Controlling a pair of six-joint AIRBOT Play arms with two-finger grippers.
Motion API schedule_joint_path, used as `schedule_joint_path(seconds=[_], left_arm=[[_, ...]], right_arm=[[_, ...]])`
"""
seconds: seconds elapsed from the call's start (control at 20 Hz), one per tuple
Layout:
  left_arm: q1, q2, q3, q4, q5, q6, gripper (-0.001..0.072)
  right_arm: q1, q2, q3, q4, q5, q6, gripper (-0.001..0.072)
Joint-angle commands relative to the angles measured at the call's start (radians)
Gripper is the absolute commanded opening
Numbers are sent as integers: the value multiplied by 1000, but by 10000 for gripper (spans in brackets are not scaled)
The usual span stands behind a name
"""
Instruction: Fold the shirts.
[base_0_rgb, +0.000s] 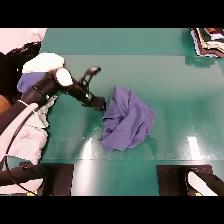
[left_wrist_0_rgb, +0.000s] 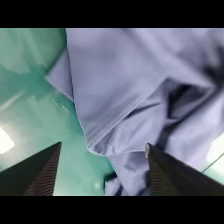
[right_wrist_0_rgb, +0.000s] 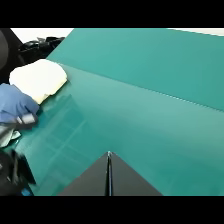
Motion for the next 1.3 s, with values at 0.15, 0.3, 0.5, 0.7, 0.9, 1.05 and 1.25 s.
schedule_joint_path(seconds=[0.15, 0.3, 0.5, 0.7, 0.9, 1.05, 1.25], left_arm=[[10, -109, -167, -246, 128, 165, 610], [13, -122, -166, -261, 131, 173, 459], [88, -103, -93, -232, 47, 170, 29], [256, 13, 34, -179, 6, 162, 29], [310, 86, 69, -151, 4, 163, 30], [310, 85, 66, -144, 1, 163, 30], [310, 85, 66, -136, -1, 162, 30]], right_arm=[[0, 0, 0, 0, 14, 1, 15], [0, -3, 0, -48, 41, 18, 15], [0, -2, -93, -186, 99, 134, 14], [4, -2, -377, -238, 157, 193, 14], [63, -3, -750, -224, 90, 197, 470], [210, -33, -952, -150, -7, 200, 473], [466, -161, -1038, 31, -243, 199, 457]])
